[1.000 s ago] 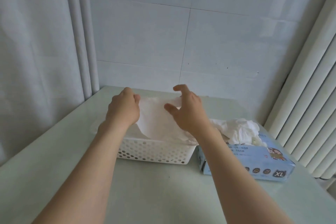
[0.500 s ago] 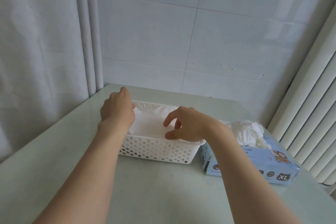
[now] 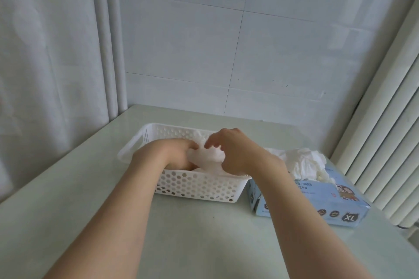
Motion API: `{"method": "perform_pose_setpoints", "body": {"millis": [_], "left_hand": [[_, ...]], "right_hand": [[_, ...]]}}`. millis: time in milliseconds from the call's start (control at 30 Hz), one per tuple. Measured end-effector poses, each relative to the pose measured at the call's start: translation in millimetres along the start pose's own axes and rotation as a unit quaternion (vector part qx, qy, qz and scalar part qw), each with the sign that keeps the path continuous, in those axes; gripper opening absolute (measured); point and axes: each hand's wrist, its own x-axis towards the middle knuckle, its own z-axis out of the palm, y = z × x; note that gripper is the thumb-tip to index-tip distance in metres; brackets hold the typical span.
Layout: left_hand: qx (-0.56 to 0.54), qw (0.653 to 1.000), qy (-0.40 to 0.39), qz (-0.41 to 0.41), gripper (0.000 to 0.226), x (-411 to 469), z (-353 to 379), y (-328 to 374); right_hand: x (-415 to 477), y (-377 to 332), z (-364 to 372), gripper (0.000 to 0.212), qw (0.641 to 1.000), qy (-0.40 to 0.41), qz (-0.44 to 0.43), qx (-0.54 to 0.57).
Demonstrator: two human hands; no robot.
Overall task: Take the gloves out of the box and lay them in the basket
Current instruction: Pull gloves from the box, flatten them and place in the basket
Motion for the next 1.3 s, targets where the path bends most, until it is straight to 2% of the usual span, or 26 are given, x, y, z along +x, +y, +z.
{"method": "perform_pose_setpoints", "body": {"millis": [67,167,200,300,333,433,533,667,800,900,1000,1067,1167,1233,1300], "left_hand": [[0.024,0.999,-0.033,0.030,0.060,3.1,0.5,0.8],[0.035,0.996,-0.073,0.039,0.063,9.3,1.2,-2.8],[0.038,0.995,-0.089,0.034,0.067,10.1,1.7,-3.9],[0.045,0.993,-0.112,0.000,0.077,13.4,2.3,-8.1],[0.040,0.993,-0.110,-0.010,0.079,14.3,2.3,-8.5],[0.022,0.997,-0.076,-0.020,0.078,15.9,3.8,-7.6],[0.003,1.000,-0.023,-0.022,0.069,9.9,1.4,-2.7],[0.001,0.998,0.056,-0.012,0.044,-1.8,-9.5,12.9],[-0.042,0.988,0.146,0.041,0.038,-5.6,-11.5,32.1],[-0.080,0.972,0.193,0.108,0.033,-5.0,-1.3,56.0],[-0.087,0.964,0.191,0.160,0.029,-0.2,15.2,79.5],[-0.069,0.967,0.169,0.180,0.035,-1.0,24.9,92.5],[-0.014,0.973,0.146,0.179,0.060,-5.4,32.9,102.3],[0.008,0.973,0.150,0.176,0.064,-6.4,35.4,103.7],[0.020,0.972,0.156,0.175,0.062,-5.8,38.2,104.9]], "right_hand": [[1.5,-3.5,5.2,0.069,0.999,0.005,-0.007,0.051],[3.4,-5.2,13.6,0.031,0.998,-0.029,0.032,0.048],[3.5,-6.1,15.0,0.032,0.997,-0.046,0.049,0.049],[2.2,-11.0,13.3,0.077,0.991,-0.081,0.076,0.073],[3.5,-10.6,13.6,0.083,0.991,-0.083,0.079,0.075],[7.6,-6.3,18.1,0.070,0.991,-0.073,0.081,0.083],[3.0,-5.8,13.8,0.076,0.994,-0.028,0.064,0.086],[-4.8,1.0,1.6,0.039,0.988,0.073,0.043,0.125],[-17.2,17.4,-6.7,0.040,0.949,0.225,0.102,0.195],[-34.3,45.4,-5.9,0.036,0.932,0.297,0.181,0.096],[-53.5,73.3,-0.2,0.031,0.930,0.273,0.244,-0.015],[-64.0,86.4,4.0,0.042,0.940,0.225,0.258,-0.005],[-76.0,100.2,10.2,0.061,0.949,0.180,0.257,0.021],[-83.1,104.5,12.1,0.062,0.946,0.190,0.259,0.042],[-89.9,106.4,12.8,0.050,0.939,0.220,0.252,0.074]]}}
